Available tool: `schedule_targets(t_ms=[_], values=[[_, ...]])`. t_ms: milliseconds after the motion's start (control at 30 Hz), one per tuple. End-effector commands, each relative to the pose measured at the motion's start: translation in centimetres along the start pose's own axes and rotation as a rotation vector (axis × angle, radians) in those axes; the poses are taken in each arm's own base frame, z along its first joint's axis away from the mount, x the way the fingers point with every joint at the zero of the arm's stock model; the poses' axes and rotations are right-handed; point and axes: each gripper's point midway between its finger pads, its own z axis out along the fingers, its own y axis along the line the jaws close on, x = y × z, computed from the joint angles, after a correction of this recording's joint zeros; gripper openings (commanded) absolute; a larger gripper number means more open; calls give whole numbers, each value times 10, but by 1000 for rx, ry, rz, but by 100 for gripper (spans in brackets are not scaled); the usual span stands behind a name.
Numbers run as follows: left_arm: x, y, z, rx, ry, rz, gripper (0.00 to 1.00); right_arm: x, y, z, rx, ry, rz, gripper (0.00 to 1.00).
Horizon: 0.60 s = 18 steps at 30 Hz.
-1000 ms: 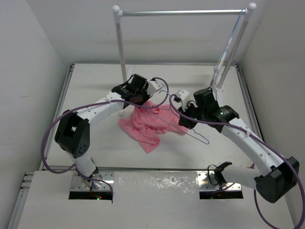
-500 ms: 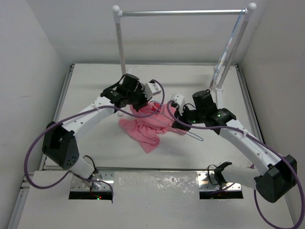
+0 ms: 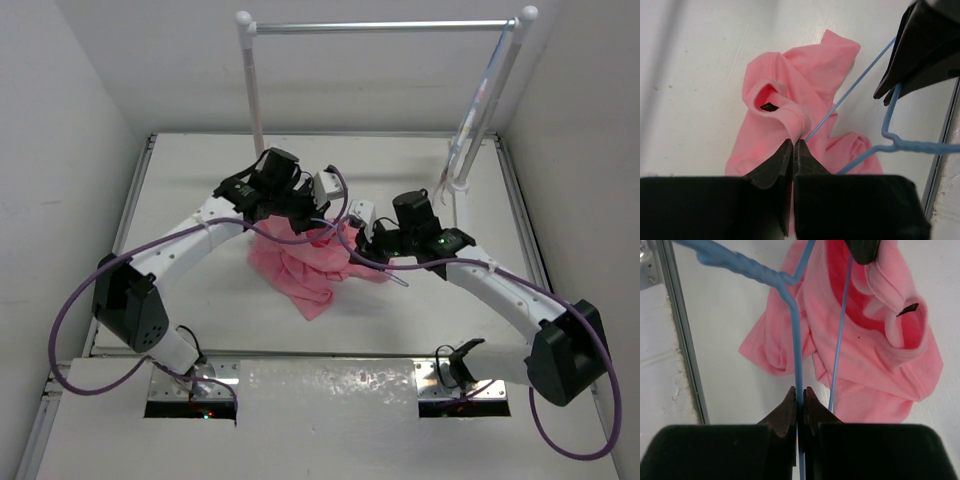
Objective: Place the t-shirt on the hanger
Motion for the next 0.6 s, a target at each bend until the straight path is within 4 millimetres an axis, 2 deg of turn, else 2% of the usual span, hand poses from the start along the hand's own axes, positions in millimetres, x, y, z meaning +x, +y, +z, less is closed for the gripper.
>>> schedule_targets(t_ms=[0,167,233,267,367,400,467,500,533,567], values=[[-6,-10,23,88,-26,-10,0,-1,-15,15,36,-44,-39,0],[23,9,44,34,77,-24,2,15,-19,26,42,-27,-15,0],[36,19,47,-20,114,-28,9,25,-19,31,39,-13,6,0],[39,23,47,-40,124,-29,17,34,-17,34,35,0,20,0],[53,39,44,-142,182,-36,30,43,-18,38,40,-3,44,0],[58,55,39,-232,207,-23,32,43,-20,41,45,-20,48,0],[73,68,33,-338,248,-12,38,44,-19,42,38,-27,53,0],[75,85,25,-443,260,10,39,42,-19,43,38,-32,54,0],[90,89,21,-484,299,29,41,43,-19,43,37,-30,59,0],[94,93,19,-515,313,41,42,42,-19,43,34,-33,58,0]])
